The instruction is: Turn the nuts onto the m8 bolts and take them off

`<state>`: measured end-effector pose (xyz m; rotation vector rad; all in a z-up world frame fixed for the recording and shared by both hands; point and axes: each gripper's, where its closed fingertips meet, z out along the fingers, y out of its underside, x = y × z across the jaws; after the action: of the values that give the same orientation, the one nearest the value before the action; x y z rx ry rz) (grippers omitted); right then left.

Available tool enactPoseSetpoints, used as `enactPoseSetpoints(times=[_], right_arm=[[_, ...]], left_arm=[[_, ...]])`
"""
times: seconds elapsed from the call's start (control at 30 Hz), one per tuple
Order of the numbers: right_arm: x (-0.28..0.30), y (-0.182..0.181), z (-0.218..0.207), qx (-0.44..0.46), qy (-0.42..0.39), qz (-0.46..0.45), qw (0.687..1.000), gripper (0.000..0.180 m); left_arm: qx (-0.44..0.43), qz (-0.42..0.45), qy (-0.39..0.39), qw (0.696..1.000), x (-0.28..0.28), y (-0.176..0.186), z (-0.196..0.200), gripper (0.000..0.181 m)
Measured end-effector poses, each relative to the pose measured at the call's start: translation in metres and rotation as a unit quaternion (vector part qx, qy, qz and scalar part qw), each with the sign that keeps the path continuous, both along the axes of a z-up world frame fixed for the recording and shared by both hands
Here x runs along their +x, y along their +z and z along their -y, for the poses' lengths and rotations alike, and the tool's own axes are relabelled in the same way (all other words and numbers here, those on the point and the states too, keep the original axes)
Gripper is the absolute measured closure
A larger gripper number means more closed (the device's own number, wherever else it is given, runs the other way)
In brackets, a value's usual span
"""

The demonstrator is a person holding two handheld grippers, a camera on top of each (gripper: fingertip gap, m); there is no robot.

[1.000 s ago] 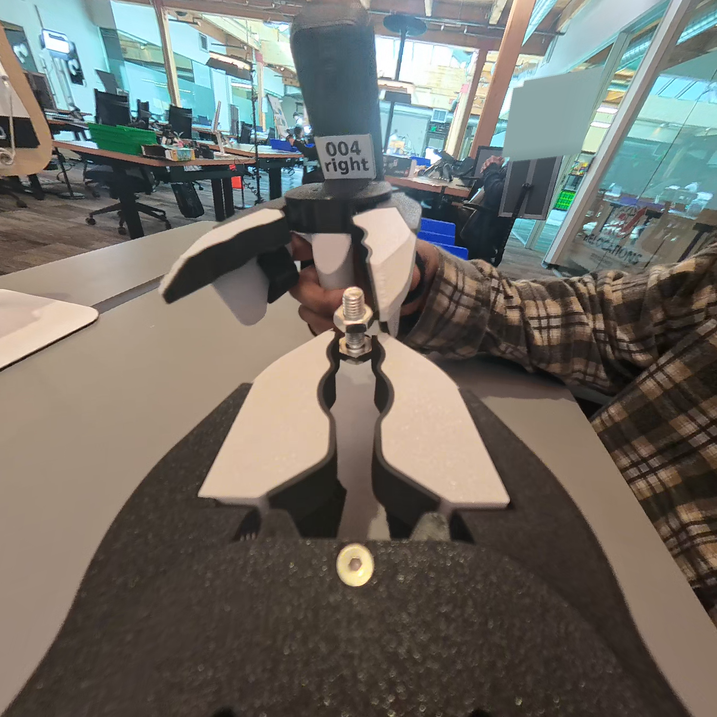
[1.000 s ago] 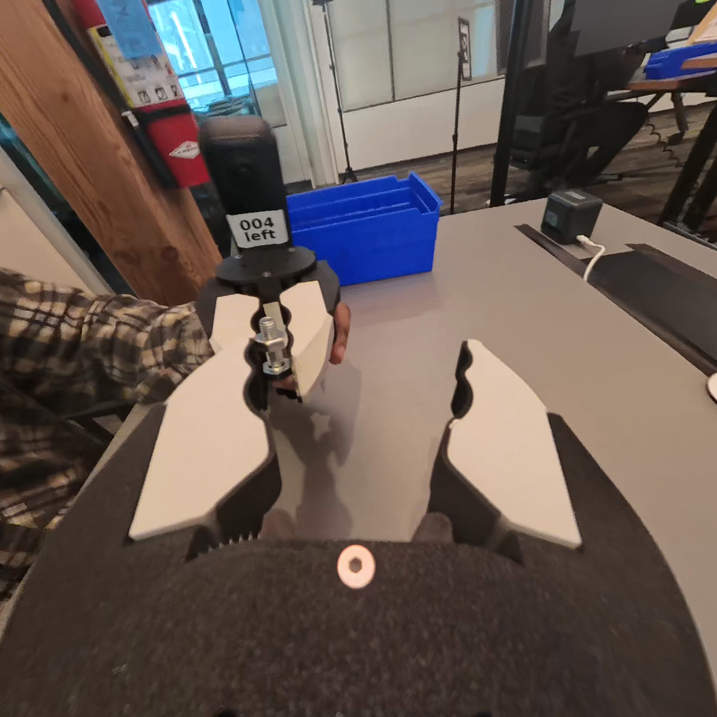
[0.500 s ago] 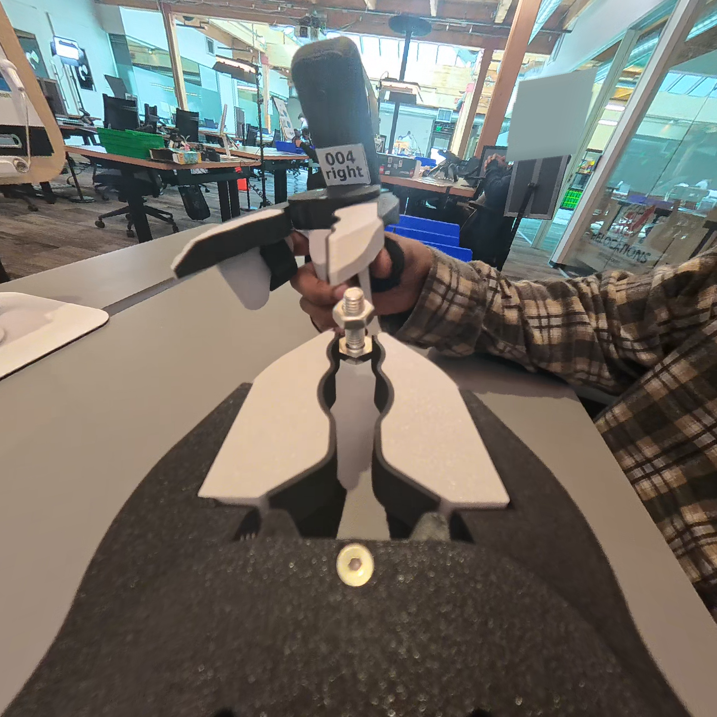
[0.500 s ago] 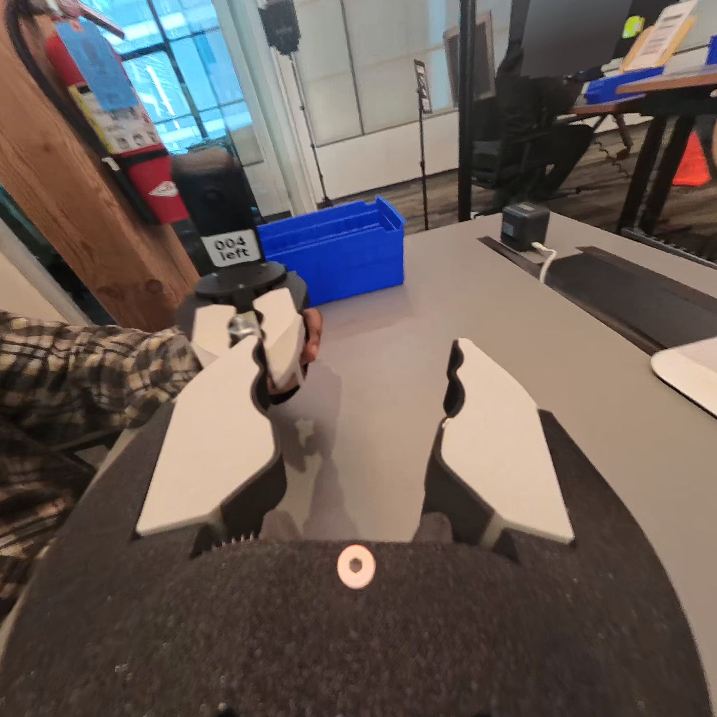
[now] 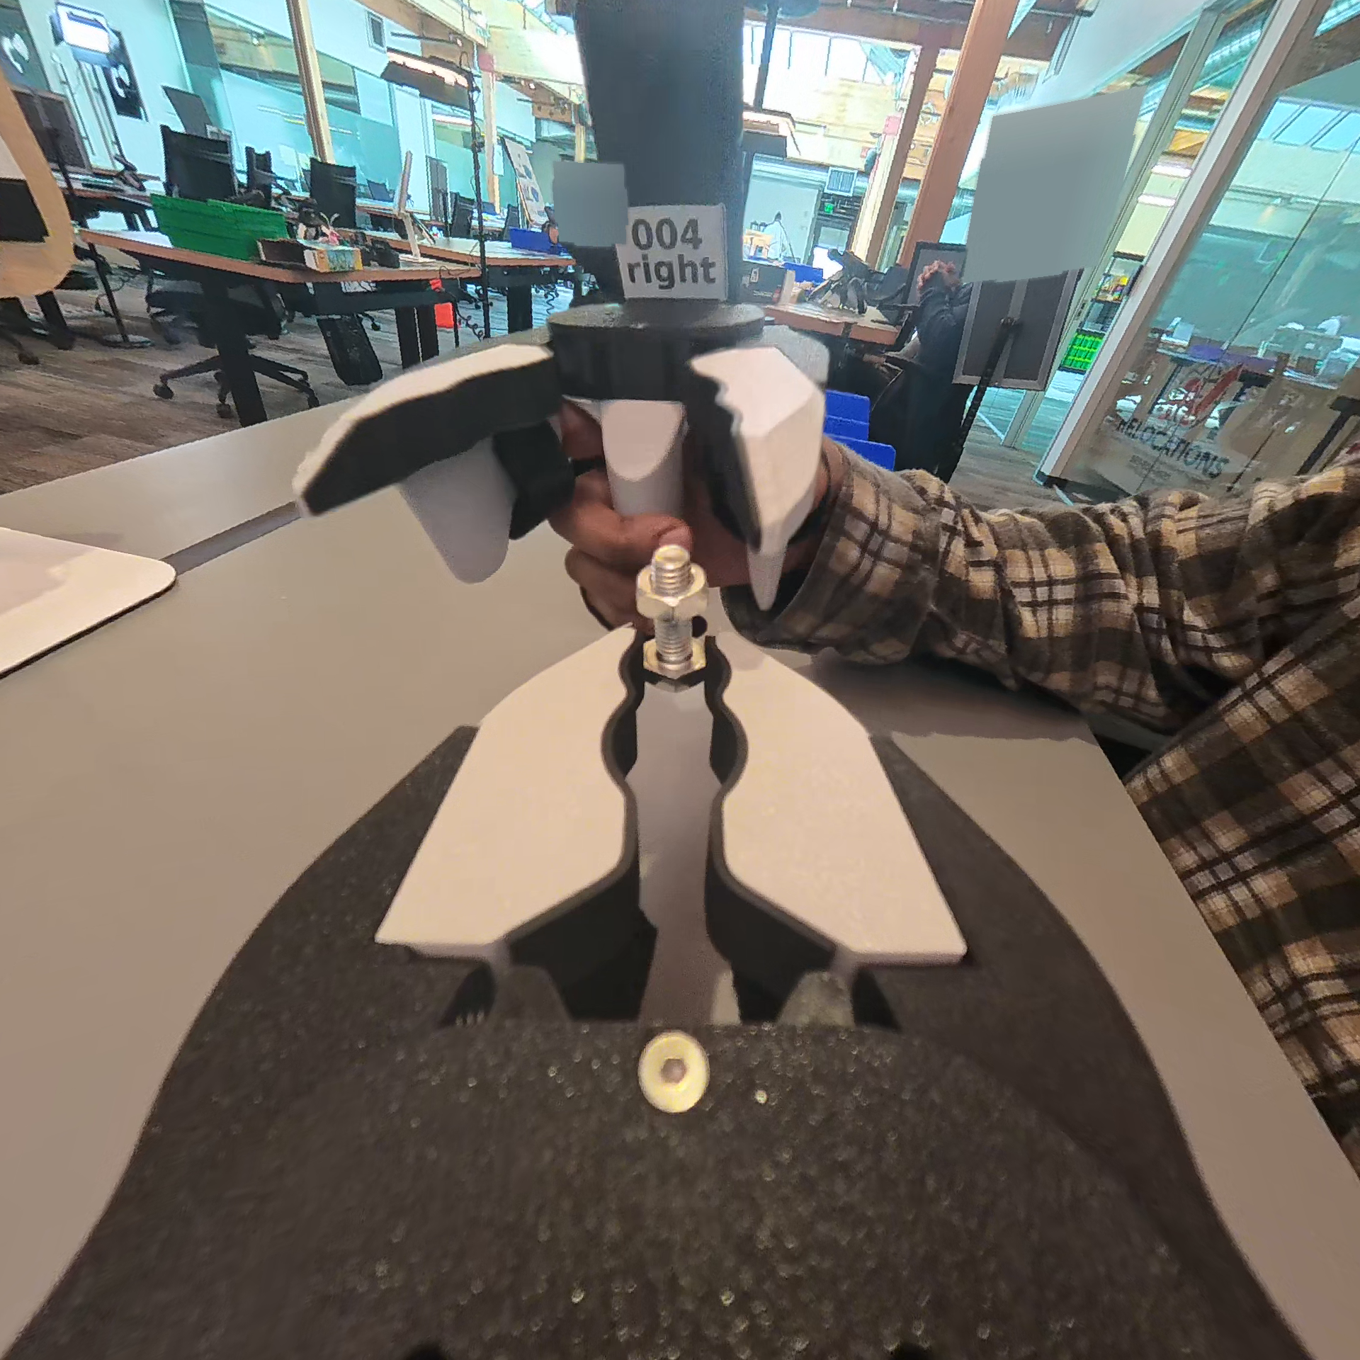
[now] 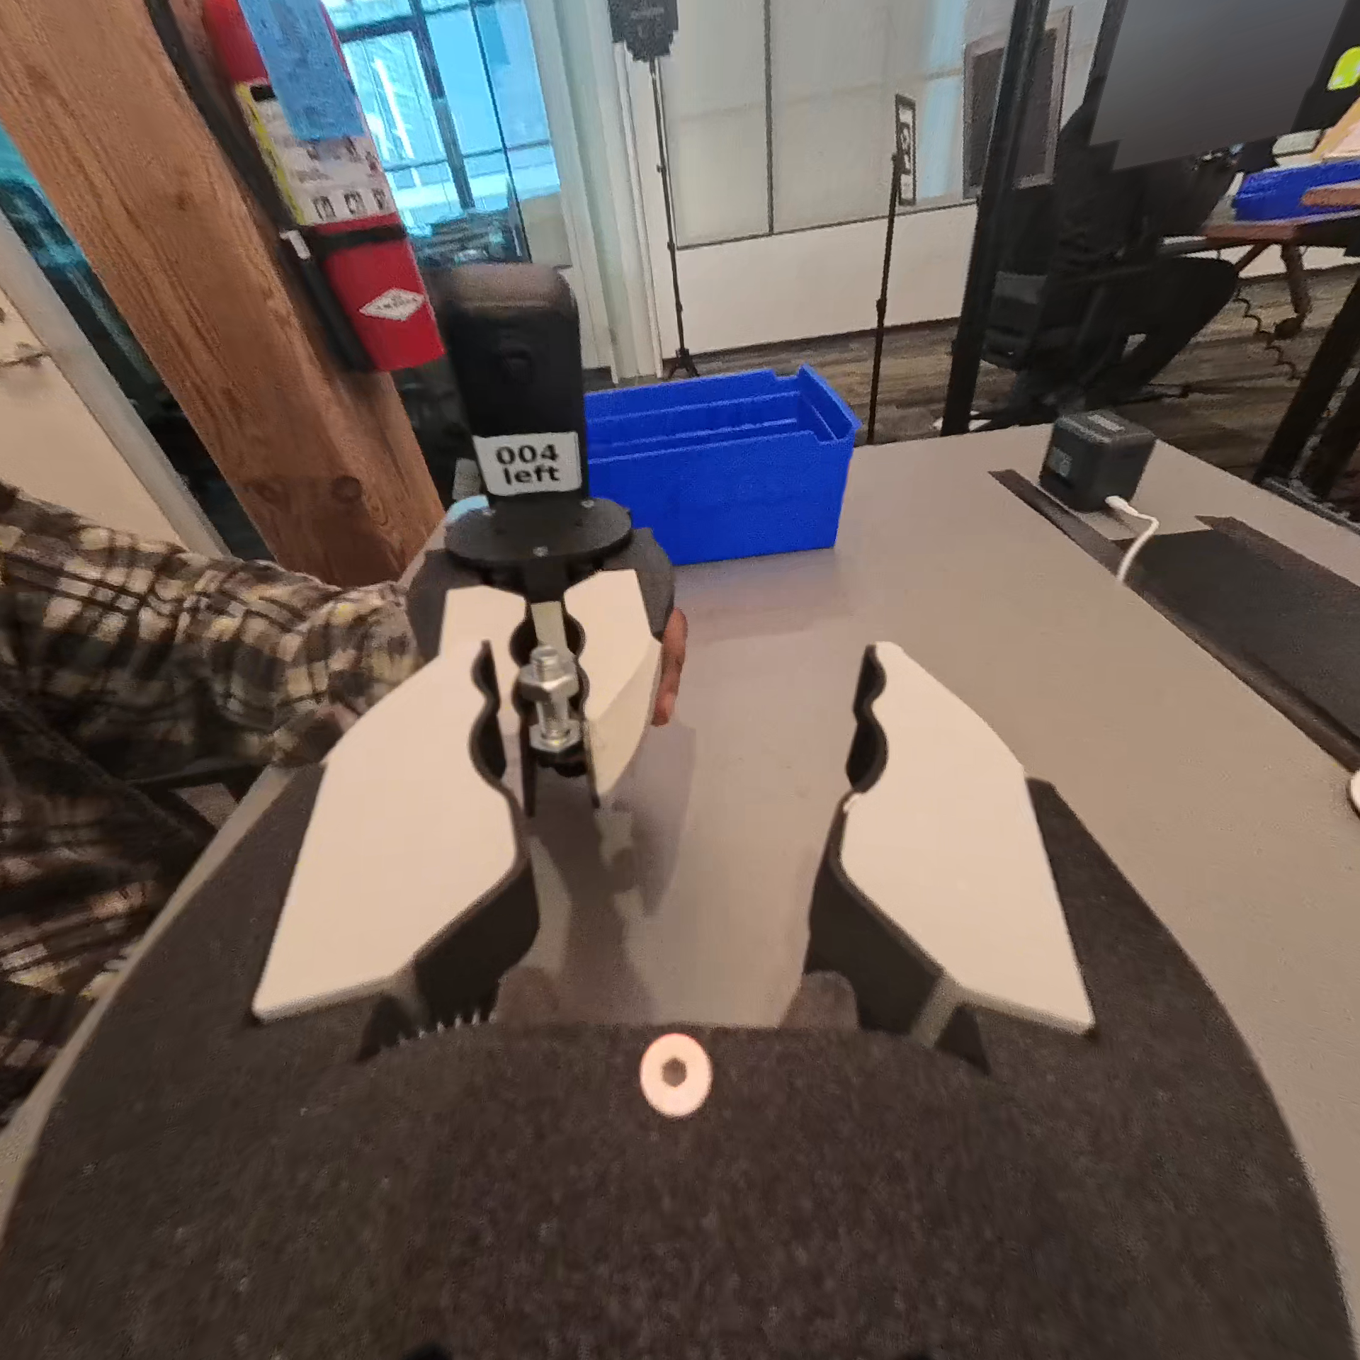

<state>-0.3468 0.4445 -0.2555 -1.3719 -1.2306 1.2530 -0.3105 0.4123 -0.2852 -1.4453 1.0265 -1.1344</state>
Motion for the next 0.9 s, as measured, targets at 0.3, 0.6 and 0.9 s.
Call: enactPoseSetpoints(times=[0.3, 0.6, 0.9], right_arm=[[0.005, 0.005, 0.000, 0.004, 0.002, -0.017, 1.000, 0.090], [0.018, 0.007, -0.012, -0.001, -0.025, -0.017, 1.000, 0.089], [0.026, 0.003, -0.023, -0.010, -0.048, -0.016, 0.999, 0.089]], left_arm=[[-0.003, 0.002, 0.001, 1.000, 0.000, 0.000, -0.001, 0.166], [0.002, 0.003, 0.002, 1.000, 0.000, 0.002, 0.000, 0.166], [0.003, 0.006, 0.003, 1.000, -0.001, 0.004, 0.000, 0.166]])
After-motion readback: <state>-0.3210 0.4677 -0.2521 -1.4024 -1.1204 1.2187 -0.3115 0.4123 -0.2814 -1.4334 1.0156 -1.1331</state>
